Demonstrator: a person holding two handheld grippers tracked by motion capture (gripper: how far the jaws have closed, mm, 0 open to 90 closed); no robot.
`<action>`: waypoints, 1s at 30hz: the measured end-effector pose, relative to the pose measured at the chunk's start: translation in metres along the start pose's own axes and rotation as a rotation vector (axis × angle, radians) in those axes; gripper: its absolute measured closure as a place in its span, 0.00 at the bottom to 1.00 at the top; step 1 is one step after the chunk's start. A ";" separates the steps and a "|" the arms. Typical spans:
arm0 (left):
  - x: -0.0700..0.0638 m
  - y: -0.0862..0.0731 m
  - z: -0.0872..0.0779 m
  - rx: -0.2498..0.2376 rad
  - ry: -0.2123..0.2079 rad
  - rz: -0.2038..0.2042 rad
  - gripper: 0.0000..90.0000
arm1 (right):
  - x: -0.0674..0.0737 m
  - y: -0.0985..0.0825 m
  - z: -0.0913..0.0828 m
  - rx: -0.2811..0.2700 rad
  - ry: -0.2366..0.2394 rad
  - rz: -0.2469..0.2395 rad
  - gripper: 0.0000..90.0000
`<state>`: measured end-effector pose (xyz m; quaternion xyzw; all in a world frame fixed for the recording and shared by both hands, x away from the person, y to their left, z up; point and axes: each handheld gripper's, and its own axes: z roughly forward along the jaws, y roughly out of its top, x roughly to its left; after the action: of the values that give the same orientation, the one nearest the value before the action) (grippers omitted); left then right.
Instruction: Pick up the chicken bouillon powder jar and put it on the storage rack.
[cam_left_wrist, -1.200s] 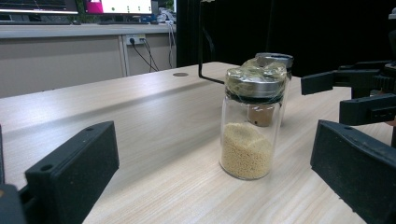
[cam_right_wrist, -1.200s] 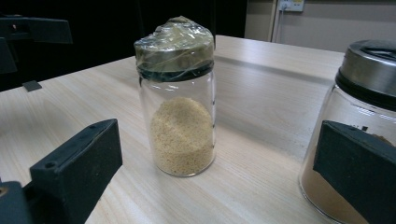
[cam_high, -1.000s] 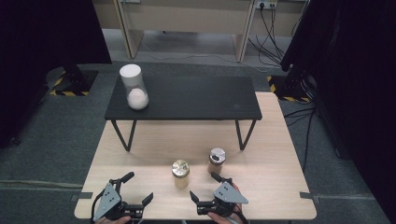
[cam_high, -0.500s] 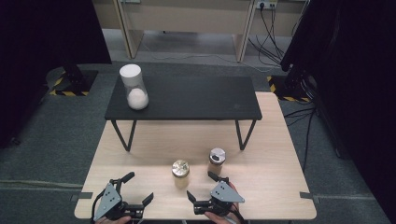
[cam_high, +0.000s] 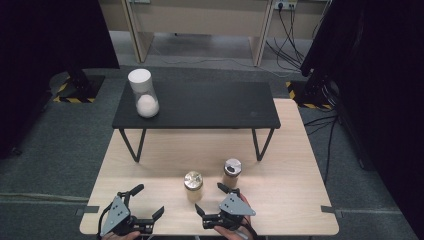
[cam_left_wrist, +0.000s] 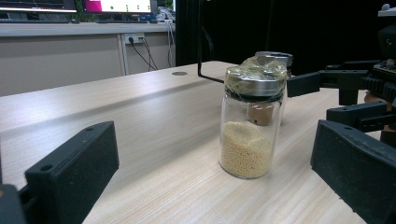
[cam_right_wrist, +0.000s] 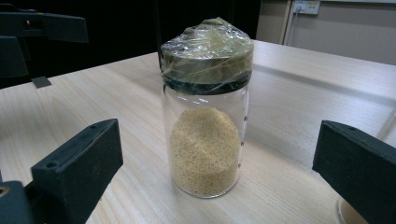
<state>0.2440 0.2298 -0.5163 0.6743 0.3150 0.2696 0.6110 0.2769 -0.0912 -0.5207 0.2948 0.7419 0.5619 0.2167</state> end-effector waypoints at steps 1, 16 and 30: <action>0.000 0.000 0.000 0.000 0.000 0.000 0.00 | 0.000 0.000 0.001 -0.001 0.000 -0.001 0.02; 0.000 0.000 0.000 -0.001 -0.002 -0.002 0.00 | 0.005 0.005 0.018 0.004 0.020 -0.010 0.03; 0.000 0.000 0.000 -0.001 -0.004 -0.005 0.00 | 0.003 0.010 0.034 0.006 0.013 0.006 0.09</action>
<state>0.2443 0.2301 -0.5164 0.6738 0.3153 0.2669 0.6126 0.2989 -0.0626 -0.5203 0.2939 0.7443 0.5621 0.2093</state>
